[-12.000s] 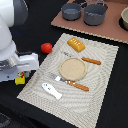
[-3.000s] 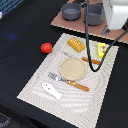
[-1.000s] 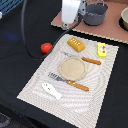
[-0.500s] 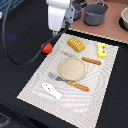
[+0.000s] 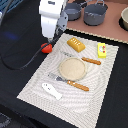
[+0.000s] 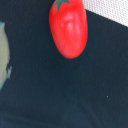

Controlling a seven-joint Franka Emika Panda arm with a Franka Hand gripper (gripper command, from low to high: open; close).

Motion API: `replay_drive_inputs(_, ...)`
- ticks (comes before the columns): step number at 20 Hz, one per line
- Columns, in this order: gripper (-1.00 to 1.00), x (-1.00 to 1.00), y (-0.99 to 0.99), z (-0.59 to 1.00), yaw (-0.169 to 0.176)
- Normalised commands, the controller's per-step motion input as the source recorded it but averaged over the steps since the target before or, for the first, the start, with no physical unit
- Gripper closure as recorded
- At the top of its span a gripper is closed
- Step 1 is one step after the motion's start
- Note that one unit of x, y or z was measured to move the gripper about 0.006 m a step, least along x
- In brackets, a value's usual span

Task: Interact with the objects in diverse but meaningful ways.

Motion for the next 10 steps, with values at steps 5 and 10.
replay_drive_inputs(5,-1.0,-0.56,-0.07,-0.42,0.037)
replay_drive_inputs(10,-1.0,-0.32,-0.25,-0.27,0.006)
